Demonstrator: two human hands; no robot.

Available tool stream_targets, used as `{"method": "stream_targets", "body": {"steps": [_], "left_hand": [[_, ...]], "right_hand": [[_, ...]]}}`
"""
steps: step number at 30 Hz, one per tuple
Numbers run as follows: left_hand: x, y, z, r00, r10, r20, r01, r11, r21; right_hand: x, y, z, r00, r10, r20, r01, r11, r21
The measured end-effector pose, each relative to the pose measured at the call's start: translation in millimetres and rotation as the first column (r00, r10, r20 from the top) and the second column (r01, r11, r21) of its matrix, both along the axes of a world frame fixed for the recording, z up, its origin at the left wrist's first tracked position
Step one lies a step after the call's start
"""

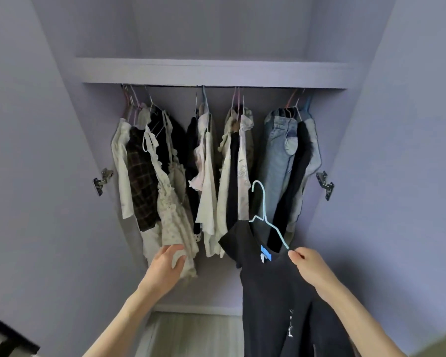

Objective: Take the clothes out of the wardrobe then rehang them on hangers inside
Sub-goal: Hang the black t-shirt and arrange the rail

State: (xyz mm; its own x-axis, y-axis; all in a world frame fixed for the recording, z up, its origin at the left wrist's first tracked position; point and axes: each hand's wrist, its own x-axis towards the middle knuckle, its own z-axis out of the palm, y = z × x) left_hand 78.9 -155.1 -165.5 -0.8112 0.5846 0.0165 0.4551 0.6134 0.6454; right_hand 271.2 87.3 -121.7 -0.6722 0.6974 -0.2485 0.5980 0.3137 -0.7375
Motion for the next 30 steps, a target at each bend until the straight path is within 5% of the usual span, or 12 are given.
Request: {"method": "stream_targets", "body": {"steps": [10,19,30], "left_hand": [[-49,78,9,1.000,0.004,0.002,-0.004,1.000,-0.004],[-90,111,24,0.993,0.115,-0.029,-0.114,0.993,0.030],[-154,127,40,0.990,0.115,-0.078,-0.105,0.987,0.118]], "right_hand": [[-56,37,27,0.944,0.327,-0.045,-0.325,0.945,0.050],[-149,53,60,0.936,0.118,-0.333,-0.168,0.978,-0.126],[-250,49,35,0.960,0.081,-0.268,-0.111,0.989,-0.100]]}}
